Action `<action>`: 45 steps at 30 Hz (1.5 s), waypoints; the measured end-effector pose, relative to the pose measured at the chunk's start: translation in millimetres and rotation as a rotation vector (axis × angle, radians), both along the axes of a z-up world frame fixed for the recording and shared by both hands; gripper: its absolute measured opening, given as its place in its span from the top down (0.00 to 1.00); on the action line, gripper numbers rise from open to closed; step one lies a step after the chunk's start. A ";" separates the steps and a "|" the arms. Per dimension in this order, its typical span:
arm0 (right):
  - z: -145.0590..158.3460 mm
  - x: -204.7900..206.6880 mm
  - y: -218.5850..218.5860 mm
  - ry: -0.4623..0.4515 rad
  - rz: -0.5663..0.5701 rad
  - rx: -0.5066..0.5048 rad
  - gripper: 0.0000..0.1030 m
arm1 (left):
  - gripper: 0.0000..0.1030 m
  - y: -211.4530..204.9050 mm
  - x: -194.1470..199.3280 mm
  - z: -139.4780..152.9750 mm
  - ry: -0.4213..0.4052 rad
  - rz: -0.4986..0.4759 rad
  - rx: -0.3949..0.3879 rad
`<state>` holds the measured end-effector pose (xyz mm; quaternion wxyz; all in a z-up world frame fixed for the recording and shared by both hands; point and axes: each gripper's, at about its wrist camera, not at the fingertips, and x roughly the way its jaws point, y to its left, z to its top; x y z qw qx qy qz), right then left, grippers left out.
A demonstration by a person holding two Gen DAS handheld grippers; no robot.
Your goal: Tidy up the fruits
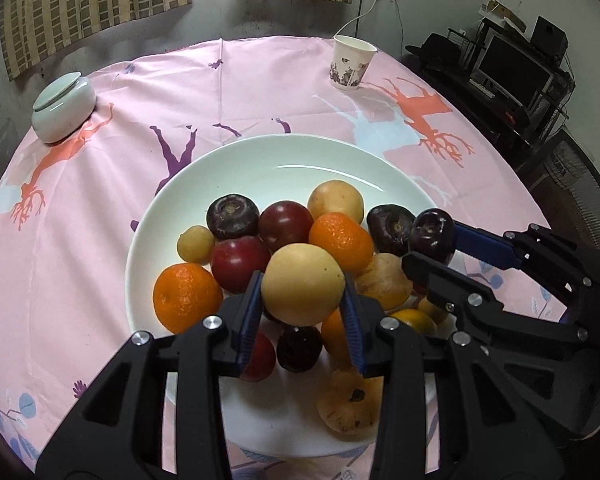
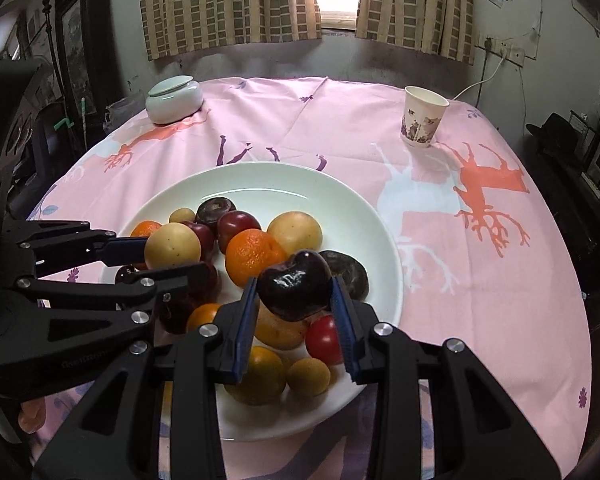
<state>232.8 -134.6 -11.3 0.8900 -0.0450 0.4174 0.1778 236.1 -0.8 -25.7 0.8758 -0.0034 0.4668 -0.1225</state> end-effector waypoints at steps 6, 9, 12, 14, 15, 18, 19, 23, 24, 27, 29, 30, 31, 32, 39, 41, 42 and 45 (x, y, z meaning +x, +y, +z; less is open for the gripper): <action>-2.6 3.6 1.5 -0.008 0.001 -0.024 0.61 | 0.32 12.7 3.0 4.7 -0.019 0.051 -0.012; 6.1 -3.9 -0.6 -0.085 -0.027 -0.046 0.20 | 0.11 27.4 -5.1 21.4 -0.082 0.090 -0.059; 20.2 -12.8 -0.1 -0.170 -0.022 -0.034 0.01 | 0.10 34.2 -11.9 35.4 -0.115 0.114 -0.044; 28.4 -18.1 1.7 -0.190 -0.023 -0.061 0.01 | 0.09 39.4 -19.1 43.7 -0.124 0.128 -0.043; 33.4 -21.8 1.2 -0.194 -0.023 -0.071 0.01 | 0.09 41.4 -24.9 48.0 -0.131 0.134 -0.040; 53.7 -43.3 -7.8 -0.231 -0.043 -0.079 0.01 | 0.06 46.2 -51.5 63.1 -0.192 0.155 -0.015; 60.0 -52.3 -12.9 -0.238 -0.062 -0.088 0.01 | 0.05 46.7 -63.6 67.9 -0.219 0.159 -0.005; 67.2 -88.0 -34.1 -0.223 -0.127 -0.080 0.01 | 0.03 46.3 -107.3 75.9 -0.264 0.160 0.002; 65.3 -95.3 -38.8 -0.206 -0.138 -0.069 0.01 | 0.03 45.1 -117.0 75.5 -0.263 0.156 -0.003; 55.3 -112.7 -46.8 -0.131 -0.161 -0.031 0.01 | 0.03 37.5 -139.7 72.5 -0.243 0.148 -0.013; 46.3 -121.3 -46.4 -0.070 -0.164 -0.017 0.01 | 0.02 29.3 -149.7 68.5 -0.235 0.157 0.016; 41.3 -124.9 -45.2 -0.046 -0.164 -0.019 0.01 | 0.02 25.0 -153.3 66.3 -0.235 0.166 0.042; 35.7 -127.4 -43.2 -0.026 -0.164 -0.029 0.01 | 0.02 21.4 -156.3 64.0 -0.239 0.170 0.058; 31.4 -128.4 -41.0 -0.013 -0.165 -0.044 0.01 | 0.02 19.0 -159.6 62.1 -0.240 0.173 0.066; 13.8 -129.9 -38.7 0.024 -0.196 -0.101 0.01 | 0.02 15.1 -161.2 51.0 -0.199 0.175 0.078; 14.7 -131.2 -38.6 0.016 -0.202 -0.106 0.01 | 0.02 15.6 -162.5 50.5 -0.199 0.180 0.077; 15.5 -131.9 -38.7 0.015 -0.201 -0.106 0.01 | 0.02 15.9 -162.8 50.4 -0.199 0.183 0.076; 16.0 -133.1 -37.5 0.023 -0.196 -0.107 0.01 | 0.02 17.0 -163.2 50.3 -0.201 0.188 0.074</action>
